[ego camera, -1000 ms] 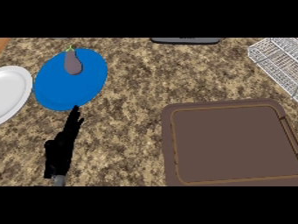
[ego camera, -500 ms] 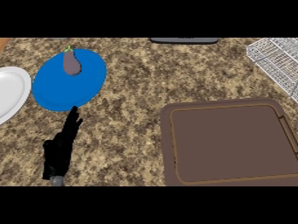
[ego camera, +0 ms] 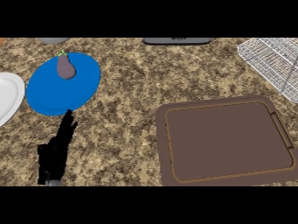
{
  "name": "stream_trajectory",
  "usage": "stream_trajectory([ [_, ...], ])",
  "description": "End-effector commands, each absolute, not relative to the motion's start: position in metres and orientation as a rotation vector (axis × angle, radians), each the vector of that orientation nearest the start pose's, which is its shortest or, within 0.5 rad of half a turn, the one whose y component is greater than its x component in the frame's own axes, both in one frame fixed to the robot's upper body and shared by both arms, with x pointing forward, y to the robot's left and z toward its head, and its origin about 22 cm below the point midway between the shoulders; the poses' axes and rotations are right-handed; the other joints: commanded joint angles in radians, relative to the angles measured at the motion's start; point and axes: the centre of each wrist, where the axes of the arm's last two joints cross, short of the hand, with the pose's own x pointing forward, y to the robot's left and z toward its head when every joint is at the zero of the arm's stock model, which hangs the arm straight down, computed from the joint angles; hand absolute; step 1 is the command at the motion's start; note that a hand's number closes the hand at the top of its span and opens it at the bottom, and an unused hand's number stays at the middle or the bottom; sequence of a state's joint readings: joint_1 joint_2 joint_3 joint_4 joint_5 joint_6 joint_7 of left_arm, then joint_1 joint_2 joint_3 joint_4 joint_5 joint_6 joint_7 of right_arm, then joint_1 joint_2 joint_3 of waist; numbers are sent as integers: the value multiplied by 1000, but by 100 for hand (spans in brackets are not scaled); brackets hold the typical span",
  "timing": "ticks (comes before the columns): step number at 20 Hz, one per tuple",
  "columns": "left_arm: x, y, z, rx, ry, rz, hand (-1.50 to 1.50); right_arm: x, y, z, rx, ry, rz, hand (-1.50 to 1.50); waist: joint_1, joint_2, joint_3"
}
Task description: Pick the tomato from the tray and place it in the tiered basket
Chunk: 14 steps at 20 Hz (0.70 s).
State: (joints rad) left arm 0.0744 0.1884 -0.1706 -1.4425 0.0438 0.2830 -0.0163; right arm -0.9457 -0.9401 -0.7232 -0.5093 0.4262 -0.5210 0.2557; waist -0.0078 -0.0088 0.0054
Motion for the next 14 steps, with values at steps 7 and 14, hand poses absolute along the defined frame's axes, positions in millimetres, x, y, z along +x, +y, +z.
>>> stream_trajectory([
  [7, 200, 262, -57, 315, -1273, 41, 0, 206, -612, 272, -1274, -1273, -866, -150, -70, -9, -6],
  [14, 182, 249, -60, 296, -1272, 45, 0, 114, -642, 261, -1190, -1304, -805, -150, -77, -9, -6],
])
